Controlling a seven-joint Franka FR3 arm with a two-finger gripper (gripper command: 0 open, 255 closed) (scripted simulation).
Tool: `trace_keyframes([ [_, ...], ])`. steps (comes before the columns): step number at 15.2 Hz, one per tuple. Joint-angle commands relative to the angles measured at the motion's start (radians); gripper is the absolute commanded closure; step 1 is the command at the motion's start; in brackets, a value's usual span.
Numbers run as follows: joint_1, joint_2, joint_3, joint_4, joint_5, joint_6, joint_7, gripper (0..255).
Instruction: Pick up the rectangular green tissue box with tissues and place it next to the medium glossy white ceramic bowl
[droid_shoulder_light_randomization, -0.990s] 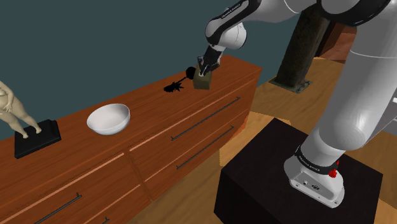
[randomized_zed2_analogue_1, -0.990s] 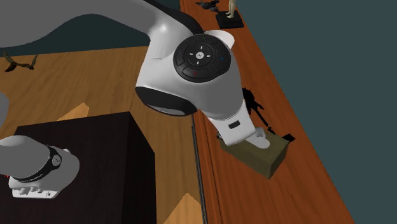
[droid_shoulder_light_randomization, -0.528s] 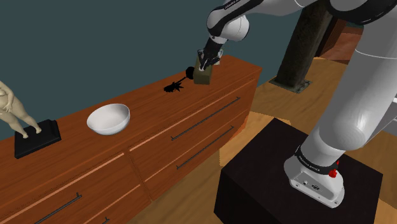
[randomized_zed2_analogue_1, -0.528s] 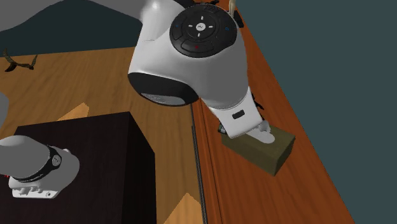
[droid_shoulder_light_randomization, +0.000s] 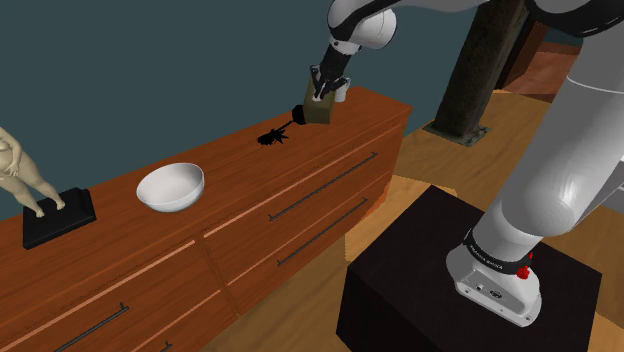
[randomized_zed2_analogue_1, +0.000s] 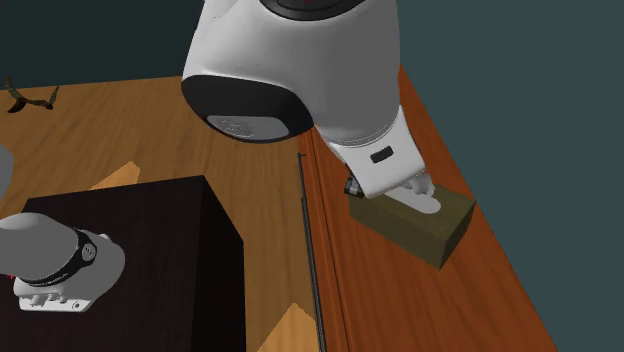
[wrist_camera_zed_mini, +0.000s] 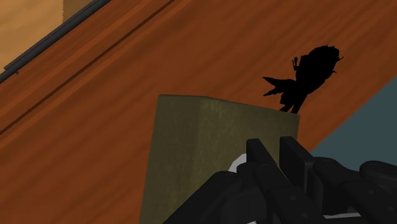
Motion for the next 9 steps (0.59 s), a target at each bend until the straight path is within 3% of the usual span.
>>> trace_keyframes([
  [1,-0.001,-0.009,-0.002,0.019,-0.01,-0.027,0.01,255],
  [9,-0.003,-0.037,-0.007,0.091,-0.043,-0.122,0.051,255],
])
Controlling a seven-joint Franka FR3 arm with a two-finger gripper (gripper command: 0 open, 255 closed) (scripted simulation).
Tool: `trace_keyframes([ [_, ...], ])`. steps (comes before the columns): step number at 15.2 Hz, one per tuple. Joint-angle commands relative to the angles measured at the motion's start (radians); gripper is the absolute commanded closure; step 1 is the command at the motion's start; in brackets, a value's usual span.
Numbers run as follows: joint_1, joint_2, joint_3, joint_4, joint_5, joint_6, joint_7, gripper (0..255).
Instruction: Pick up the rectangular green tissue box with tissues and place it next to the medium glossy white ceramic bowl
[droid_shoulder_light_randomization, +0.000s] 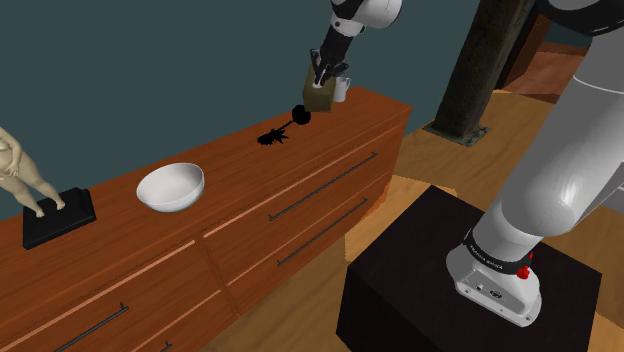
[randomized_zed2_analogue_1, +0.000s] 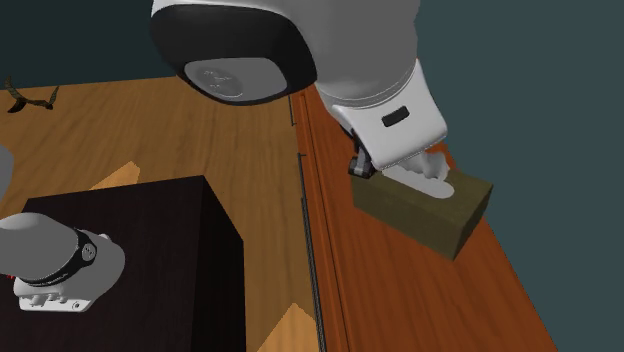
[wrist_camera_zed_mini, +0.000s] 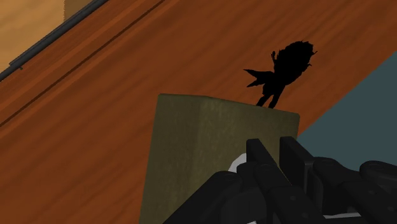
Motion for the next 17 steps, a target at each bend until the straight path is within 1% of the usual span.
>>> trace_keyframes([
  [1,-0.001,-0.005,-0.001,0.021,-0.007,-0.025,0.008,255],
  [15,-0.005,-0.019,-0.007,0.189,-0.041,-0.201,0.064,255],
  [16,-0.005,-0.019,-0.007,0.192,-0.042,-0.204,0.064,255],
  [17,0.006,-0.008,0.004,0.204,-0.047,-0.2,0.087,255],
])
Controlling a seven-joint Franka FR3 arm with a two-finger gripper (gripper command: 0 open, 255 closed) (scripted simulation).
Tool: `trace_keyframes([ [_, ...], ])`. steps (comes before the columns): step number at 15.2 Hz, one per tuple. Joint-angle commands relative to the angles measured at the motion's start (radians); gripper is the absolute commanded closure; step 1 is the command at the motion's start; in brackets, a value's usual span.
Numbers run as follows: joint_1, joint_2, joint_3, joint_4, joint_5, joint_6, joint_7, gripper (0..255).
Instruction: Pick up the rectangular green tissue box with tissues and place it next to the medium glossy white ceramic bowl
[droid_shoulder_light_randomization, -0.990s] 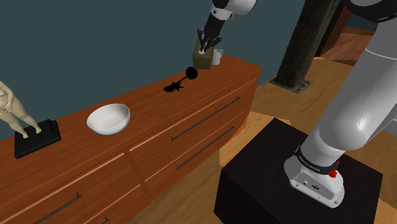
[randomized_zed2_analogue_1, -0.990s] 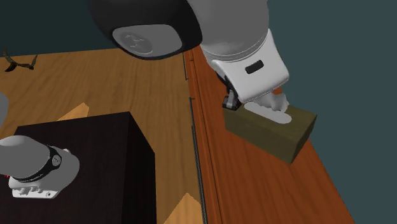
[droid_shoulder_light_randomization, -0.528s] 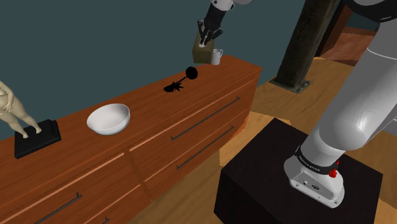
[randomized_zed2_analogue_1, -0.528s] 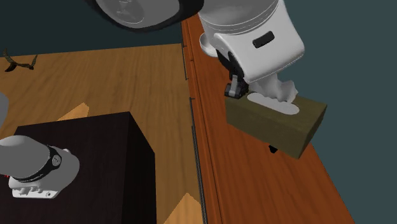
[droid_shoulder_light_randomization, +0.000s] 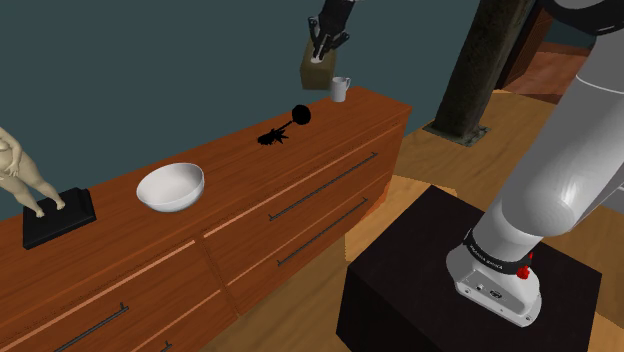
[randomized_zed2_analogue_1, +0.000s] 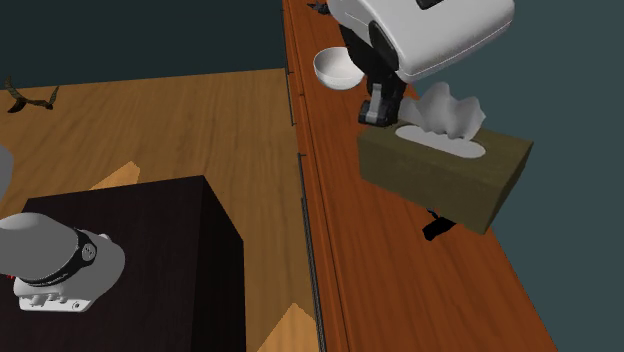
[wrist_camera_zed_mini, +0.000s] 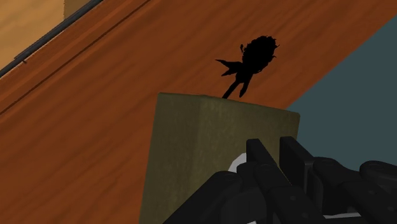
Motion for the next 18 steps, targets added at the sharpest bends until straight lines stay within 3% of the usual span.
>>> trace_keyframes([
  [1,0.016,0.02,0.015,0.027,-0.009,0.001,0.035,255],
  [10,0.118,0.173,0.088,0.22,-0.07,0.003,0.237,255],
  [18,0.215,0.392,0.124,0.533,-0.132,-0.068,0.404,255],
])
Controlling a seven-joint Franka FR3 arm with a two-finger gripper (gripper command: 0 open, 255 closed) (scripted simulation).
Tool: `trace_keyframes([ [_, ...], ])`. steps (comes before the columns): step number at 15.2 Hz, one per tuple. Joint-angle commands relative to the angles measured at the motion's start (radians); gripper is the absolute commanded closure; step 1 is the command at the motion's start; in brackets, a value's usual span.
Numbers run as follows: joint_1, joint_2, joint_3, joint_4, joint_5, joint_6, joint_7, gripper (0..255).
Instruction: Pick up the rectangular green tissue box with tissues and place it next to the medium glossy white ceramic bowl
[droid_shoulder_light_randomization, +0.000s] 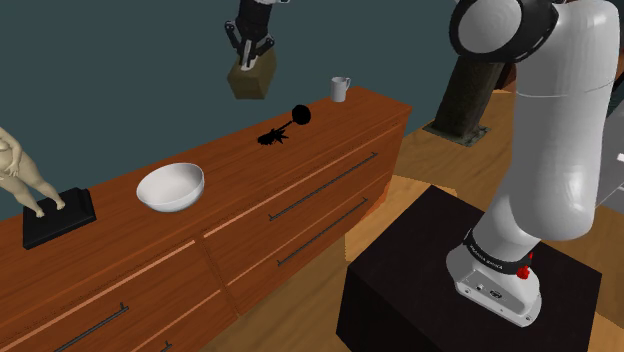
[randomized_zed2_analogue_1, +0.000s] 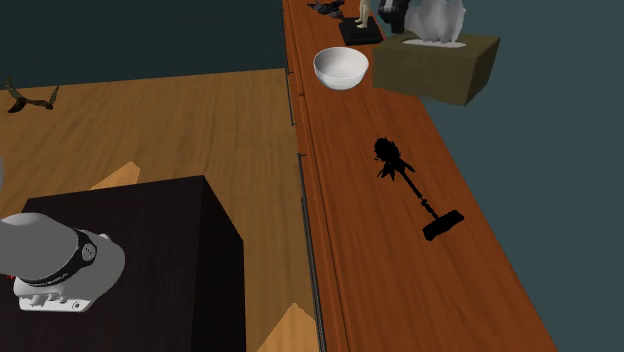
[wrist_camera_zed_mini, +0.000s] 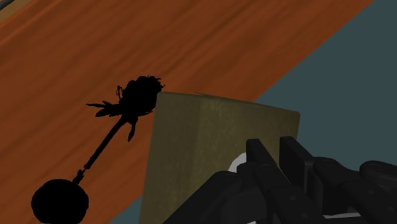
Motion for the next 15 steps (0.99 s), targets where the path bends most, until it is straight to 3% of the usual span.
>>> trace_keyframes([
  [1,0.027,0.067,0.006,0.102,-0.017,-0.03,0.043,255],
  [3,0.058,0.18,0.012,0.283,-0.035,-0.092,0.093,255],
  [15,0.063,0.126,0.013,0.033,-0.027,0.103,0.071,255],
])
